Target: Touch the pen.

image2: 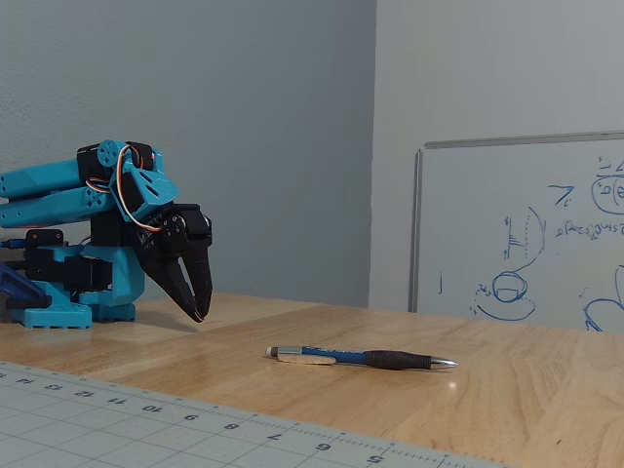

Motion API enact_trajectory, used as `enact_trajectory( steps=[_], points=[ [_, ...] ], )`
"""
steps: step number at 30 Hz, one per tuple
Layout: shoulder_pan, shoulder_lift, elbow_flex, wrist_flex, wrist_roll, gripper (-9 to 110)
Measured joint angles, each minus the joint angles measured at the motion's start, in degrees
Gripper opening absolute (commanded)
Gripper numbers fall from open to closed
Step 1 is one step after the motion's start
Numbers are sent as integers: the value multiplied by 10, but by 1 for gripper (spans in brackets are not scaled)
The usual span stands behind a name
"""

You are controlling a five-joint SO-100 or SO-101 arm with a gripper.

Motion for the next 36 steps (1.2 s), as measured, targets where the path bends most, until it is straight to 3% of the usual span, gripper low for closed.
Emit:
enact_trajectory(
  steps=[19, 26, 31, 36],
  points=[
    [-4, 0, 0, 0, 1, 1],
    [-4, 18, 0, -67, 1, 0],
    [-22, -77, -38, -130, 1, 0],
    [-40, -285, -164, -176, 1, 1]
  ],
)
